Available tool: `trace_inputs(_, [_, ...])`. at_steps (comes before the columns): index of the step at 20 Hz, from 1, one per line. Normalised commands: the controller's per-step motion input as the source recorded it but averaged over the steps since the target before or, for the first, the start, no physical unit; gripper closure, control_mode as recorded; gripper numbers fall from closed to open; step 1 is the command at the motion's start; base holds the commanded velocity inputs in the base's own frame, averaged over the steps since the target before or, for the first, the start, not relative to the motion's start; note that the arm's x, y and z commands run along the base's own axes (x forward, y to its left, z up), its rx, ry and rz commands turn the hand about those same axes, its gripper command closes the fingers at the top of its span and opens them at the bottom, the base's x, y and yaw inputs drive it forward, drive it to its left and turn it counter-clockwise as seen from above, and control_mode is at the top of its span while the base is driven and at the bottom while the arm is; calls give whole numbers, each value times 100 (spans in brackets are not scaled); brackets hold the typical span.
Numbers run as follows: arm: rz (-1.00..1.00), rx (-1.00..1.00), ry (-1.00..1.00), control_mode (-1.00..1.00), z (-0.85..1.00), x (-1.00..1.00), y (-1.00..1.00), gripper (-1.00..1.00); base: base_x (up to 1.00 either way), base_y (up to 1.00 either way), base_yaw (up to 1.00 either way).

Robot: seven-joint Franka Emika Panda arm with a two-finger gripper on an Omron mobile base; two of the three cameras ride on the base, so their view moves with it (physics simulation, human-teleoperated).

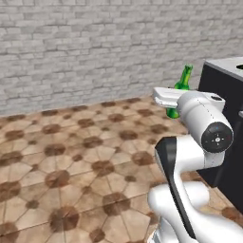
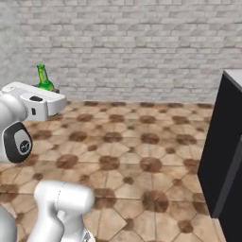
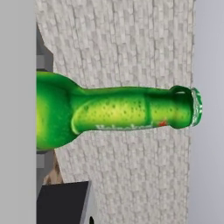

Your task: Open the cabinet directly in front. Then move the beer and the cup to the dining counter with the candle on it.

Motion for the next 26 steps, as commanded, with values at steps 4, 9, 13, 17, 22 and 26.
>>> trace_inputs(4, [0,0,0,100,0,0,0,100,100,12,0])
trace_inputs(9, [0,0,0,100,0,0,0,100,100,17,0])
trace_inputs(13, [0,0,0,100,0,0,0,100,100,17,0])
trace_inputs(17, [0,0,0,100,0,0,0,100,100,20,0])
trace_inputs(22, [0,0,0,100,0,0,0,100,100,22,-1])
trace_inputs(26, [0,0,0,100,0,0,0,100,100,18,-12])
